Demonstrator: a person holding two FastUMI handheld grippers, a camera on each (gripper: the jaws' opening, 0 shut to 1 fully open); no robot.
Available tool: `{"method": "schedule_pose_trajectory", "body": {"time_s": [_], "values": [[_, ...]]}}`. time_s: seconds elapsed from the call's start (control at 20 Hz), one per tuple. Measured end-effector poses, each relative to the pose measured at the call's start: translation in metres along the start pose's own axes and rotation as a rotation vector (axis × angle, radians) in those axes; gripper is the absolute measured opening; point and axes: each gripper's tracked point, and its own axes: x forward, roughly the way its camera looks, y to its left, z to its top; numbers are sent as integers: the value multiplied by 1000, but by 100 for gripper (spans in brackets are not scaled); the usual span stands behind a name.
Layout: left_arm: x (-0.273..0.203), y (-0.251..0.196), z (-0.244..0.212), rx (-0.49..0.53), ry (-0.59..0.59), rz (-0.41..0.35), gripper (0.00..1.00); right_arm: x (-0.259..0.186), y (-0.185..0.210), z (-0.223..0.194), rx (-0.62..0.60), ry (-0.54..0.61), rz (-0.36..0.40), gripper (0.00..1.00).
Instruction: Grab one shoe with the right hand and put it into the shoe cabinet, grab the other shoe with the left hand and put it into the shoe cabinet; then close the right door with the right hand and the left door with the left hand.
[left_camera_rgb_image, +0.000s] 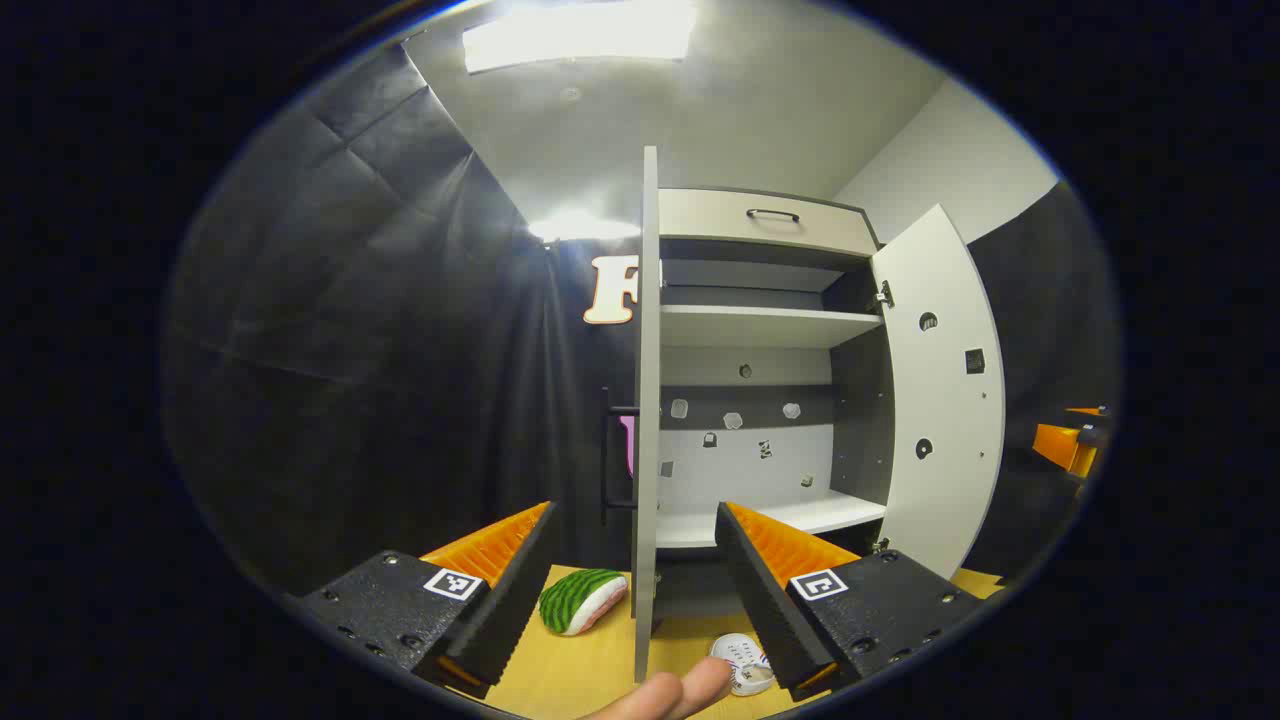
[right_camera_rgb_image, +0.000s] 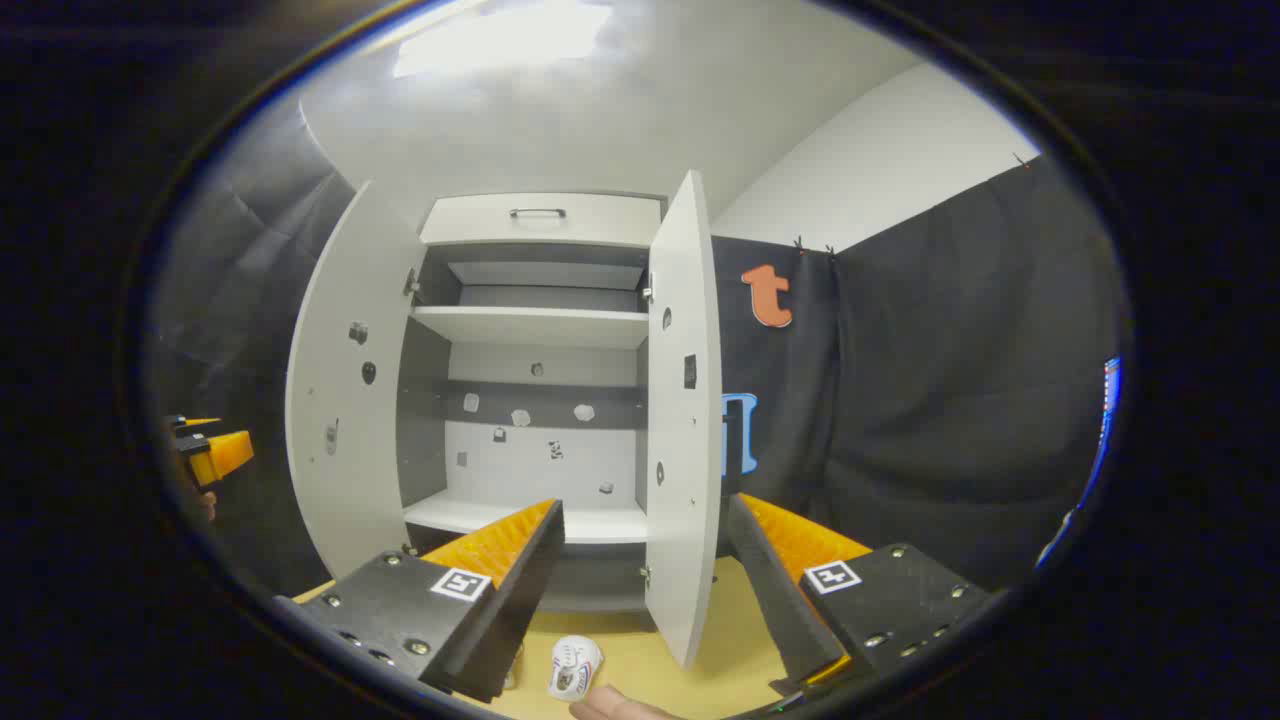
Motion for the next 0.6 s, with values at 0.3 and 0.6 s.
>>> {"method": "schedule_pose_trajectory", "body": {"time_s": [0.3,0.6], "values": [[4,-14,-11,7,22,-32,93,2,9,-6,3,8,40,98],[8,-17,-15,0,11,-28,94,1,4,-9,33,0,41,98]]}}
